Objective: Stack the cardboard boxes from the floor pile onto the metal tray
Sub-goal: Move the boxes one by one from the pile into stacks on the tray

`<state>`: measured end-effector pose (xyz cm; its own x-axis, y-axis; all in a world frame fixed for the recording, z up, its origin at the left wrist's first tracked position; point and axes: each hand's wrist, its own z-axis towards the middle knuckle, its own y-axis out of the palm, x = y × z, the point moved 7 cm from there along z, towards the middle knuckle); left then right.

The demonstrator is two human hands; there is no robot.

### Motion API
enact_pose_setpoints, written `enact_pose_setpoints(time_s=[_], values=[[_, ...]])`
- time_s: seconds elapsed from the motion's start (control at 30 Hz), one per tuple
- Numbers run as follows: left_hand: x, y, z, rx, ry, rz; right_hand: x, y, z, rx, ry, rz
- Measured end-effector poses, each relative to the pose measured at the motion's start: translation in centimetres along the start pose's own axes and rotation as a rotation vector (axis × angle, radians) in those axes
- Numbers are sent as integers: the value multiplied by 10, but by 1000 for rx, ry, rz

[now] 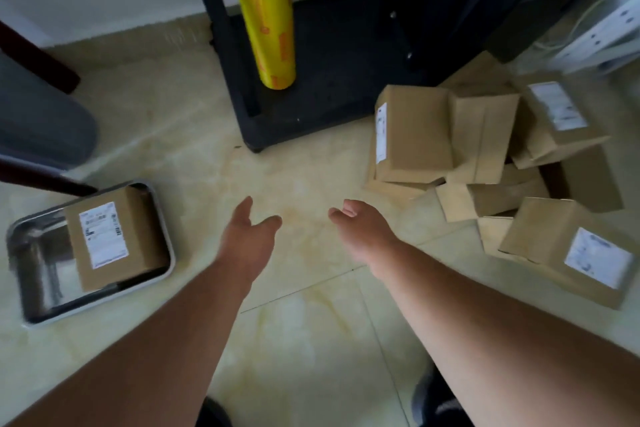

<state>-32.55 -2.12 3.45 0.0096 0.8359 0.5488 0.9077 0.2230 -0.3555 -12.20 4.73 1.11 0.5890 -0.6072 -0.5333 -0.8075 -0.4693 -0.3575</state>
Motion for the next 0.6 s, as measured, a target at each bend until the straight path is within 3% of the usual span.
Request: enact_pose_setpoints(time_s=[0.6], values=[[78,280,-99,-323,-1,166,148,-298,-37,276,189,101]])
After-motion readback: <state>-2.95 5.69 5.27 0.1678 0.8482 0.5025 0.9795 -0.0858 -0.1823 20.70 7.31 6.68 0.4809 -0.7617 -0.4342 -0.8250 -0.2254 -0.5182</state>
